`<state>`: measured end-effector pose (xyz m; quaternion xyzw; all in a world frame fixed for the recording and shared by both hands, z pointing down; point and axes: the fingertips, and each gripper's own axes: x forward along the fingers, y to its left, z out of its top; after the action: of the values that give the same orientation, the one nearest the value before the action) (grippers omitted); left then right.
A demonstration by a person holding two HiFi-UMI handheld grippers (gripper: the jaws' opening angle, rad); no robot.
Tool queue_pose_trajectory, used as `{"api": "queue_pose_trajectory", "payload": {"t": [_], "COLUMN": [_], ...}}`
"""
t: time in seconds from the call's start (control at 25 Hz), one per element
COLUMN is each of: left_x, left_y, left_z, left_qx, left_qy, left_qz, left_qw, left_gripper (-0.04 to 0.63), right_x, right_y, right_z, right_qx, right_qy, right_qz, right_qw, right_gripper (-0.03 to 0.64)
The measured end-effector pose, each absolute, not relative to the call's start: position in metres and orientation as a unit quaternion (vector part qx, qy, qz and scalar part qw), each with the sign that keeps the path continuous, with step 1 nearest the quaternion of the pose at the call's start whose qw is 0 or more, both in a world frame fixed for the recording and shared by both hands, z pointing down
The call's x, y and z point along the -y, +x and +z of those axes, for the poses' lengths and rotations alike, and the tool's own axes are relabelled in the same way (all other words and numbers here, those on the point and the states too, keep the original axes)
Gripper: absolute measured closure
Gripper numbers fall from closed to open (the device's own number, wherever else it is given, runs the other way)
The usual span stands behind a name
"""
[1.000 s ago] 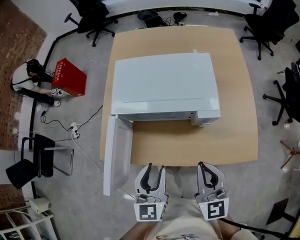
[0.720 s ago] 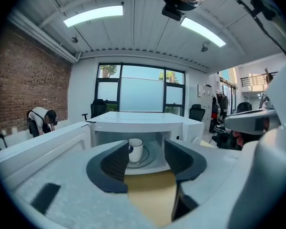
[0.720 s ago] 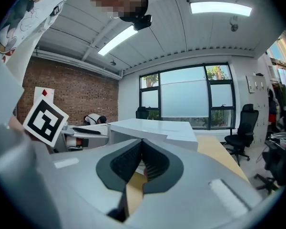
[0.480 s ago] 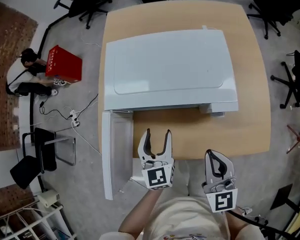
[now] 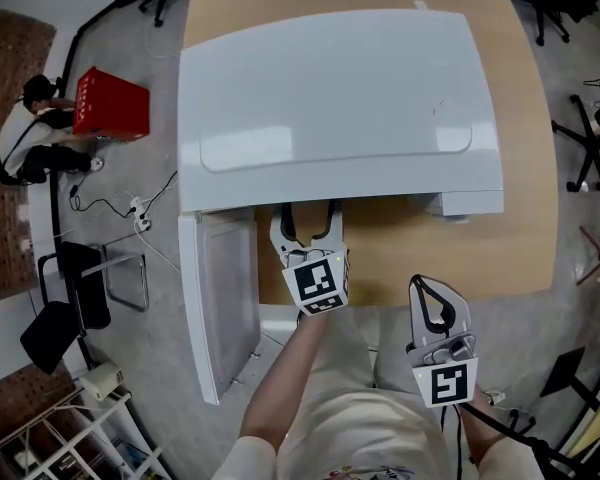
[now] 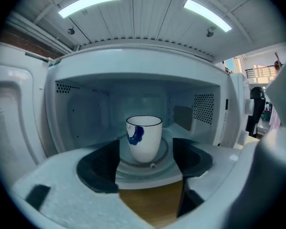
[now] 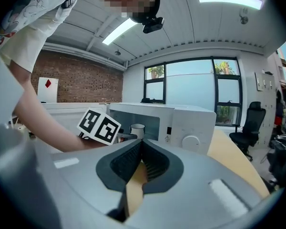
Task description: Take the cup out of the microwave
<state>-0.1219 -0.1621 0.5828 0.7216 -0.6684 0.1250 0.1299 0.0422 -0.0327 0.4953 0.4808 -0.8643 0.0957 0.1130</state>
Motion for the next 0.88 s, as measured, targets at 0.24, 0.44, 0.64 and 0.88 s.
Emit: {"api": "queue_pose_trajectory", "payload": {"t": [0.24, 0.44, 0.64, 0.88], "left_x": [0.203, 0.224, 0.238, 0.224], "left_y": [-0.130, -0.121, -0.126, -0.124], "left_z": [0.588, 0.591, 0.597, 0.591], "left_qx": [0.678, 0.678, 0.686, 0.684], "left_qy": [0.716, 0.717, 0.707, 0.708], "left_qz": [0.112, 0.110, 0.127, 0.130], "left_qw": [0.123, 0.115, 0.116, 0.116], "left_gripper": [0.228, 0.195, 0.208, 0.209], "right_x": [0.030, 0.034, 0.036, 0.039], "right_y": [0.040, 0.041, 0.041, 0.047], "right_z": [0.500, 0.500, 0.498, 0.495], "right_qx": [0.861, 0.857, 0.858, 0.859], "right_qy": [0.482, 0.487, 0.487, 0.484], "right_qz": [0.109, 0.114, 0.112, 0.107], "right_qw": [0.122, 0.123, 0.122, 0.128], "right_gripper": [0.609, 0.609, 0.609, 0.609]}}
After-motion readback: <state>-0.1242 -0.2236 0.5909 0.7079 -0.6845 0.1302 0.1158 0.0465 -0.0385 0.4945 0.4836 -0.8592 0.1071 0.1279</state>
